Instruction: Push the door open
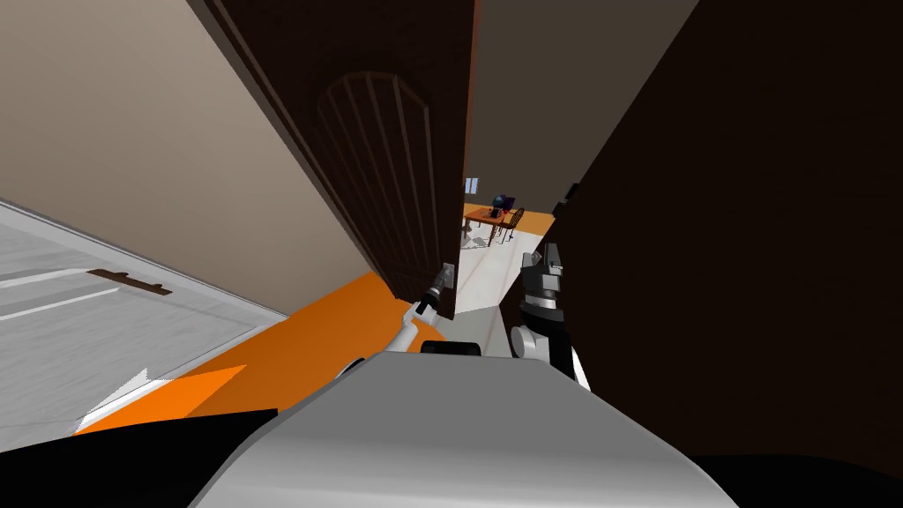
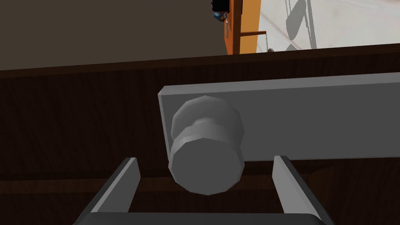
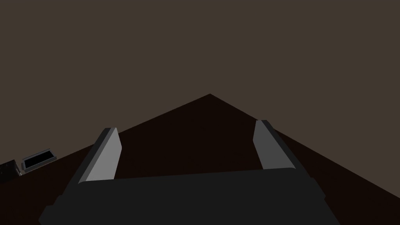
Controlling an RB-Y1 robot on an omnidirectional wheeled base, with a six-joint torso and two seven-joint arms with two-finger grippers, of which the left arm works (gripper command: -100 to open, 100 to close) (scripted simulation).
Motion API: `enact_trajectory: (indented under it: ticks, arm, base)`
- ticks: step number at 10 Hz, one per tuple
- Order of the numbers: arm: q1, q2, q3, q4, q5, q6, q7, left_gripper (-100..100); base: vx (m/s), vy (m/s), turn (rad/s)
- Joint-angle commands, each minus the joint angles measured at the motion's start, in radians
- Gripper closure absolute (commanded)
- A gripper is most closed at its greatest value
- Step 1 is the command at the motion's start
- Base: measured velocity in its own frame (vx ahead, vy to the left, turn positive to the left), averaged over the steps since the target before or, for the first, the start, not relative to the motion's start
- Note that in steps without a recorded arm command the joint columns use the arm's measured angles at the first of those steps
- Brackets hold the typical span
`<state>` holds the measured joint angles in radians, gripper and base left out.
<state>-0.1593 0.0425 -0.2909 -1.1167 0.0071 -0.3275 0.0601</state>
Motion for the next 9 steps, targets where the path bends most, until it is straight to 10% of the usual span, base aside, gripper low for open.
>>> enact_trajectory:
  ticks: [1,2,3,9]
  arm:
    - [-0.003,-0.009,0.005,0.005,0.0,-0.003,-0.002,-100]
    - [-0.003,-0.006,0.003,0.005,0.0,-0.003,-0.001,-100]
    - [-0.003,-0.006,0.003,0.005,0.0,-0.003,-0.001,100]
    - [0.003,0.006,-0.005,0.003,0.015,0.0,-0.02,100]
  base:
    - [0.193,-0.076,-0.024]
    - [0.085,-0.039,0.003]
    - [-0.01,0.007,0.005]
    - [0.003,0.0,0.021]
